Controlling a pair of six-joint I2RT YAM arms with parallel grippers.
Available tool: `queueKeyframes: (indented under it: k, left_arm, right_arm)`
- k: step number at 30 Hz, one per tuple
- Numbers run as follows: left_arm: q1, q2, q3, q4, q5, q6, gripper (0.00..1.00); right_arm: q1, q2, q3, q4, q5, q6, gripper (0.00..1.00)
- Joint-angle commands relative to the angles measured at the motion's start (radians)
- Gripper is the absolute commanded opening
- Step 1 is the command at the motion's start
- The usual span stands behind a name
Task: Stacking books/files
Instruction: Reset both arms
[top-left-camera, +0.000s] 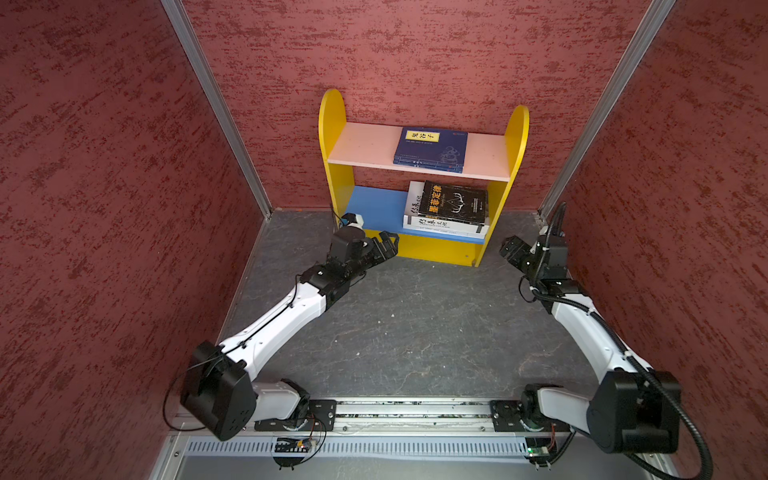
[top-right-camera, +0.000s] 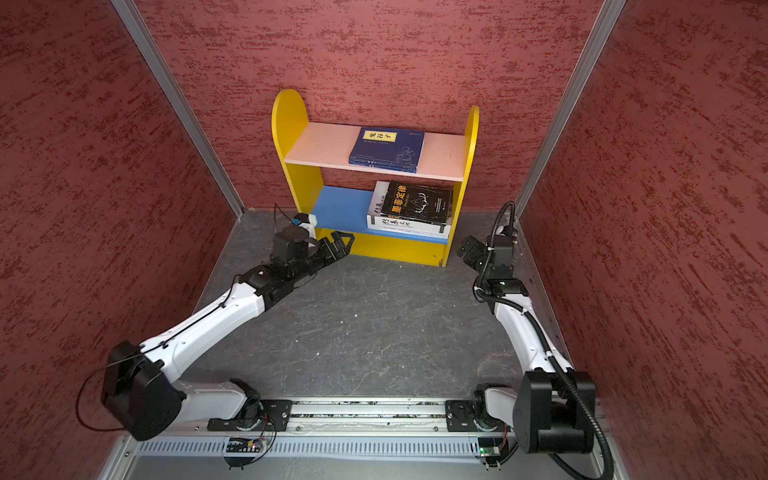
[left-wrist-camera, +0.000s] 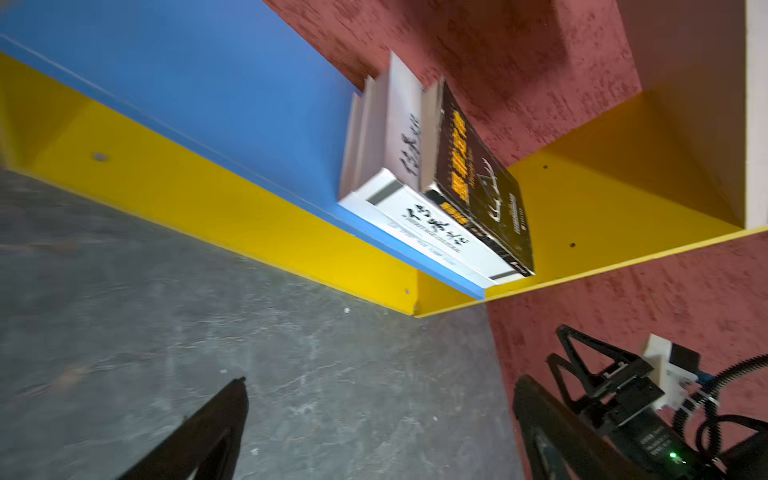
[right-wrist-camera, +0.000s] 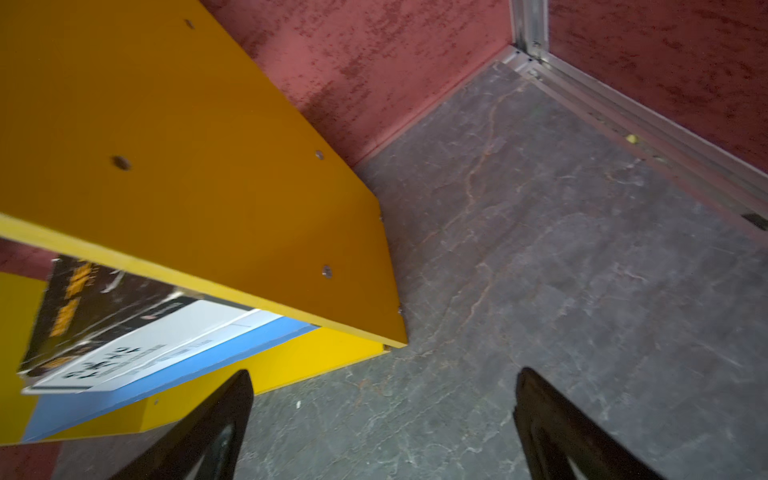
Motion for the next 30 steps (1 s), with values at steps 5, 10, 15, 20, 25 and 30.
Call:
queueKeyframes:
  k: [5,10,15,20,25,30]
  left_arm:
    - [0.123,-0.207,-0.322,0.151,-0.343,0.265,0.99]
    - [0.138,-0.3,-0.538,0.406,-0.509,0.545,0.99]
    - [0.235,-0.239,-0.609,0.505,-0.518,0.554,0.99]
    - [0.294,-0.133,-0.603,0.645,-0.448,0.668,0.99]
    - [0.295,-0.028,-0.636,0.684,-0.385,0.687,0.99]
    - [0.323,0.078,-0.631,0.85,-0.422,0.686,0.99]
  right_arm:
    - [-0.01,0.027,-0.114,0.097,0.257,-0.05,0.99]
    - [-0.01,0.005,-0.197,0.237,0.265,-0.168,0.99]
    - [-0.013,0.043,-0.271,0.413,0.219,-0.318,0.99]
    - [-0.017,0.12,-0.364,0.678,0.238,-0.404,0.99]
    - [-0.018,0.211,-0.431,0.962,0.295,-0.432,0.99]
    - [-0.019,0.262,-0.492,1.113,0.176,-0.479,0.99]
